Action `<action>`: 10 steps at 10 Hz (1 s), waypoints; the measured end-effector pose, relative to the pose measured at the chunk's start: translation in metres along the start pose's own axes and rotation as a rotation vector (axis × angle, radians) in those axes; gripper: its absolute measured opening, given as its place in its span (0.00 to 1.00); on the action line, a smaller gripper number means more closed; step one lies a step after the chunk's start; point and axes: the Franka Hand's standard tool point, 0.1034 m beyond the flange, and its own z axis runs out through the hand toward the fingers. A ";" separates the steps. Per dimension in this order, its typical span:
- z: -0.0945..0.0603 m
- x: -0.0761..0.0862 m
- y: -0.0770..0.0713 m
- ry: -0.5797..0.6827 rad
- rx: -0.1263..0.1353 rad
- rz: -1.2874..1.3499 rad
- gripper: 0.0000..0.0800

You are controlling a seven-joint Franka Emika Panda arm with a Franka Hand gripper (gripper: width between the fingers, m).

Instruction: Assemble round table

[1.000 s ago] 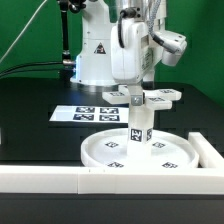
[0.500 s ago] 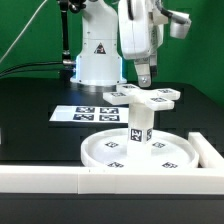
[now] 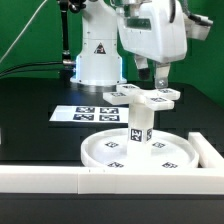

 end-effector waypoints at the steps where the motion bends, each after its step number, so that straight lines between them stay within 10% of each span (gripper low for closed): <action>1: -0.001 0.003 -0.003 0.002 0.003 -0.091 0.81; 10: -0.004 0.002 -0.006 -0.013 -0.053 -0.857 0.81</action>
Offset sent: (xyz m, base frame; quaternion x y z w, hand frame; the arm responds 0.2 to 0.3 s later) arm 0.0000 0.0000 0.0000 0.0000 0.0000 -0.1296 0.9916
